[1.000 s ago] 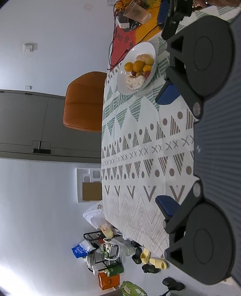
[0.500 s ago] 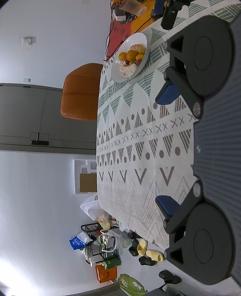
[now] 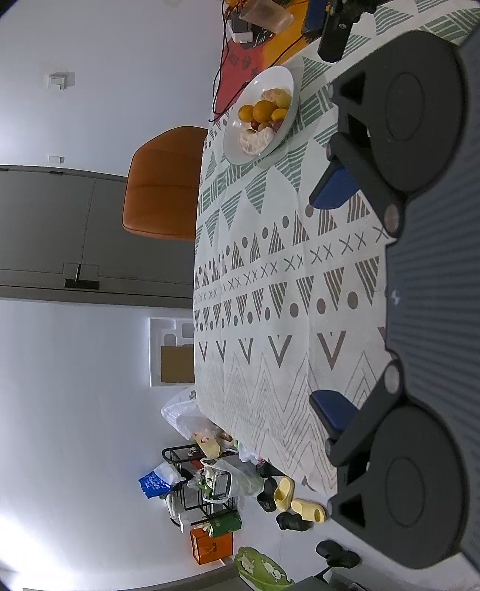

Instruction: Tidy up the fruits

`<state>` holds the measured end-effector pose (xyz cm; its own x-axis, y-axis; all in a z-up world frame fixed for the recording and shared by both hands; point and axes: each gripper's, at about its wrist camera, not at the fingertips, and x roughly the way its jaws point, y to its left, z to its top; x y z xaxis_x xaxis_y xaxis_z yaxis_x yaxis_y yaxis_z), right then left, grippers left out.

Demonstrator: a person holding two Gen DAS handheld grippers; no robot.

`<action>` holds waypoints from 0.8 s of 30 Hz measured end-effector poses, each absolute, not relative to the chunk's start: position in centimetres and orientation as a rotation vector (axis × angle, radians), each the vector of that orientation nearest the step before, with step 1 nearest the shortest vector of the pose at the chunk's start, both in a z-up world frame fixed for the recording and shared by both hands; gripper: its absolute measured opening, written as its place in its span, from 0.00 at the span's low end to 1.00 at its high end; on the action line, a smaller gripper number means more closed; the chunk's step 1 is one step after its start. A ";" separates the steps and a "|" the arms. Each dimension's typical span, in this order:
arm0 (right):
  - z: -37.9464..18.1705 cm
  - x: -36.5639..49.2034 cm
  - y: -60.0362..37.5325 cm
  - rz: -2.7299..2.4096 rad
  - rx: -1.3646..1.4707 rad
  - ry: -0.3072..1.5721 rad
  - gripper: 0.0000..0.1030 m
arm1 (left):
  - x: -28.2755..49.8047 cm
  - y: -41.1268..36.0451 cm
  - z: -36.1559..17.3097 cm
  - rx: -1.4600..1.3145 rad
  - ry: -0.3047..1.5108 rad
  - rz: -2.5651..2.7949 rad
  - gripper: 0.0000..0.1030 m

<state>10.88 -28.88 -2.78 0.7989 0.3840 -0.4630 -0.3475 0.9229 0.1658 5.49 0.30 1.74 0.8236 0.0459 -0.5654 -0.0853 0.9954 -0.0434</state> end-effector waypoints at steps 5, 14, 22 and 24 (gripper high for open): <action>-2.9 11.0 -28.8 0.397 0.070 0.516 1.00 | 5.4 0.3 1.7 -0.070 0.606 0.070 1.00; -2.9 10.9 -29.0 0.393 0.075 0.513 1.00 | 5.3 0.3 1.7 -0.069 0.605 0.065 1.00; -2.8 11.0 -29.1 0.398 0.083 0.507 1.00 | 5.3 0.2 1.7 -0.067 0.607 0.059 1.00; -2.9 11.1 -29.2 0.395 0.084 0.507 1.00 | 5.3 0.2 1.7 -0.064 0.608 0.058 1.00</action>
<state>11.10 -29.24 -2.91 0.8005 0.3886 -0.4562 -0.3477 0.9212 0.1746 5.26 0.24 1.71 0.8191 0.0354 -0.5726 -0.0732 0.9964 -0.0432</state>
